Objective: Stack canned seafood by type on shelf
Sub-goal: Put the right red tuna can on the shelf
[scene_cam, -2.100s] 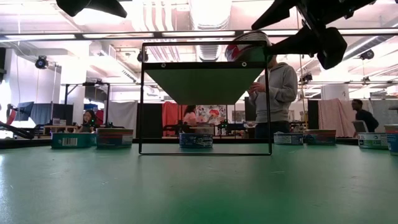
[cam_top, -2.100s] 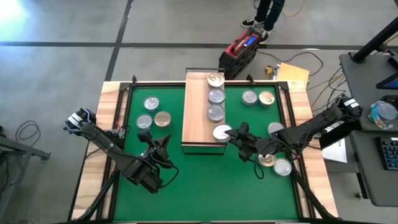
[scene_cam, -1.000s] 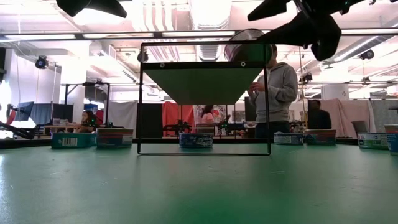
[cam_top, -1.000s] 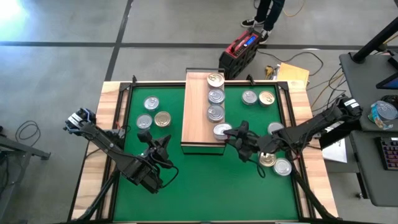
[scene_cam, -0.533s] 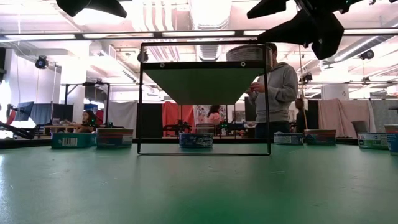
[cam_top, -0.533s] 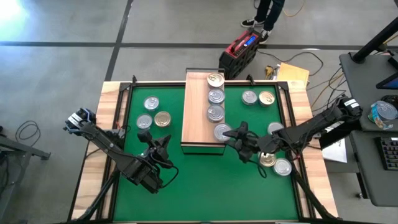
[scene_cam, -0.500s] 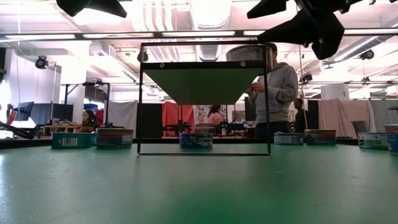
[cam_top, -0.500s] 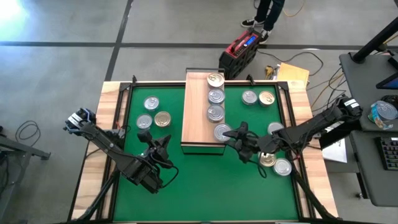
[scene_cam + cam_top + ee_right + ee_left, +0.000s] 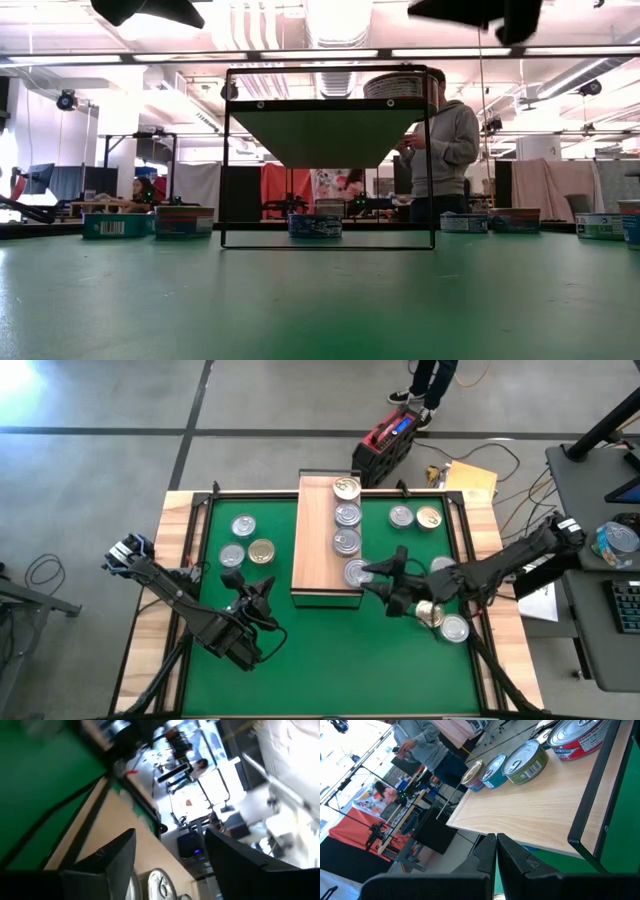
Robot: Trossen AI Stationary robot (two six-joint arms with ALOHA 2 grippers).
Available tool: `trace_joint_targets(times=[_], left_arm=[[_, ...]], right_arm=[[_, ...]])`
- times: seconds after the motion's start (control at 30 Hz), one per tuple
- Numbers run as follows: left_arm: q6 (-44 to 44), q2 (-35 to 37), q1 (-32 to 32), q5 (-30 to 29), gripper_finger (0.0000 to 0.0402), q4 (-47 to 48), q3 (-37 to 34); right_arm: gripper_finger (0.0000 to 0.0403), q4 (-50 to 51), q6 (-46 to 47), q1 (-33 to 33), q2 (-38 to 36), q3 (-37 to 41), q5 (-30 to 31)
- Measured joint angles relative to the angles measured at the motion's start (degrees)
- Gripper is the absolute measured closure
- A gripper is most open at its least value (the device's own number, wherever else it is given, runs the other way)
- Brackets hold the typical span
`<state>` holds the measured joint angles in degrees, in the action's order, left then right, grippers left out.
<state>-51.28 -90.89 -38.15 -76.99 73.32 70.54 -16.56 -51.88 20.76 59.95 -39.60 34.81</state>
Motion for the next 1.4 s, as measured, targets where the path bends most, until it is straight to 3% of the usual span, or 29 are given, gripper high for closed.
trace_joint_targets(times=[0.17,0.37,0.43,0.6,0.87,1.07,1.4], left_arm=[[0.01,0.00,0.00,0.00,0.0401,-0.03,0.00],[0.01,0.00,0.00,0.00,0.0401,-0.03,0.00],[0.01,0.00,0.00,0.00,0.0401,-0.03,0.00],[0.01,0.00,0.00,-0.06,0.0401,0.00,0.00],[0.03,0.00,0.00,-0.31,0.0401,0.24,0.00],[0.03,0.00,0.00,-0.35,0.0401,0.84,0.00],[0.03,0.00,0.01,-0.48,0.0401,1.27,0.00]], right_arm=[[0.0229,5.07,15.67,-1.71,-5.14,-0.58,-0.63],[0.0359,21.82,36.63,-5.74,-11.79,-0.54,-4.02],[0.0383,26.57,43.09,-6.86,-13.04,-0.54,-6.24],[0.0394,34.99,53.92,-7.30,-13.03,-0.15,-6.74],[0.0394,32.82,60.53,-7.30,-9.82,4.67,-6.47],[0.0394,23.90,60.62,-7.30,-9.51,8.50,-6.34],[0.0394,20.23,59.50,-7.30,-7.08,9.15,-6.33]])
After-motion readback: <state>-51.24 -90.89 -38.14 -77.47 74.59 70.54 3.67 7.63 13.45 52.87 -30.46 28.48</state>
